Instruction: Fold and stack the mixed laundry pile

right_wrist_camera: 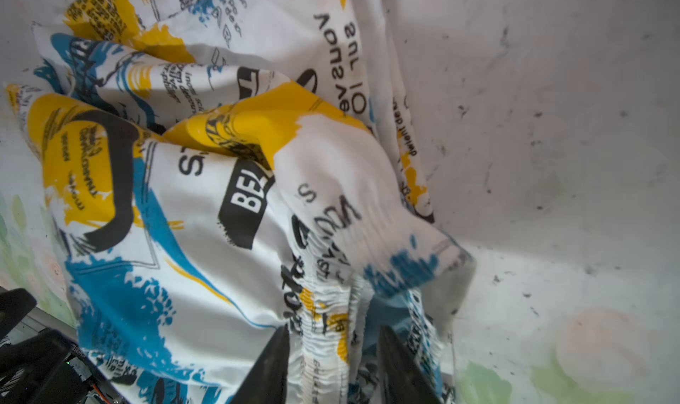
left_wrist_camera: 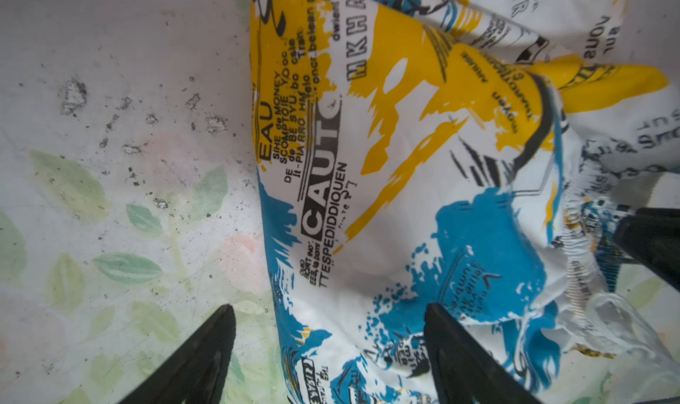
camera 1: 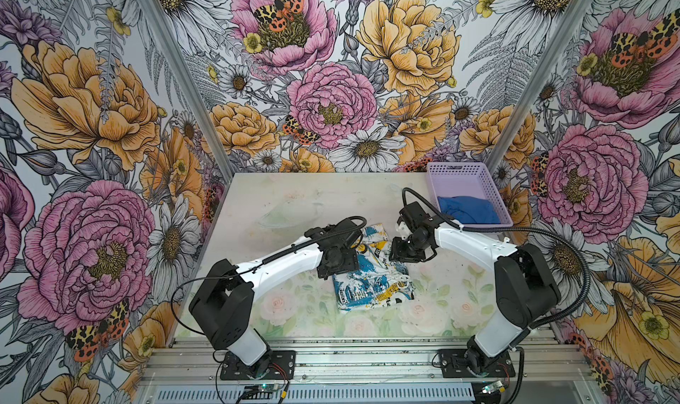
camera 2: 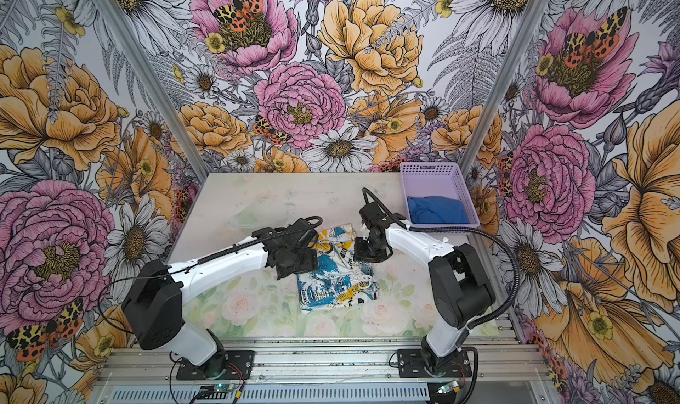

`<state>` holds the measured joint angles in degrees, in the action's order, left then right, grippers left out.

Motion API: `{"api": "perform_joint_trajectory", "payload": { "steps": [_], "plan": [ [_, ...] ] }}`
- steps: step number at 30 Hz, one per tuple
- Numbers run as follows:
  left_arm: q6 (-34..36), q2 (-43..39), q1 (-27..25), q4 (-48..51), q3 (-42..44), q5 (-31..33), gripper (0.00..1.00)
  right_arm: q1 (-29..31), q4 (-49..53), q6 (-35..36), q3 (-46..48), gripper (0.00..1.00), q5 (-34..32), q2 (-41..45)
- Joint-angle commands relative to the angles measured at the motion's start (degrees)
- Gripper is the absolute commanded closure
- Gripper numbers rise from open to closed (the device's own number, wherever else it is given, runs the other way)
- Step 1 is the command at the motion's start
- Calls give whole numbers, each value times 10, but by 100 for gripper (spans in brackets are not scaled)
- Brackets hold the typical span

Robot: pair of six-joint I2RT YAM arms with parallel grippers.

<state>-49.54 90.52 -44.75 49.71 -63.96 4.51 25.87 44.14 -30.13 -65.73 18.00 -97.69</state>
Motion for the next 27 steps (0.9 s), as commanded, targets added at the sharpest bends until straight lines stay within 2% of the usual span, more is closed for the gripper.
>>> {"api": "perform_joint_trajectory", "payload": {
  "steps": [1, 9, 13, 17, 27],
  "plan": [
    [-17, -19, 5, -24, 22, -10, 18, 6, -36, -8, 1, 60, 20, -18],
    [-31, -34, 10, -39, 54, -9, 18, 9, -53, -5, 19, 70, 25, -35],
    [-34, -35, 10, -43, 61, -8, 18, 8, -61, -7, 23, 82, 33, -27],
    [-35, -40, 10, -43, 67, -6, 19, 4, -77, -19, 31, 100, 54, -11],
    [-43, -59, 12, -43, 82, 1, 19, -12, -83, -47, 46, 100, 81, 64]
  ]
}}
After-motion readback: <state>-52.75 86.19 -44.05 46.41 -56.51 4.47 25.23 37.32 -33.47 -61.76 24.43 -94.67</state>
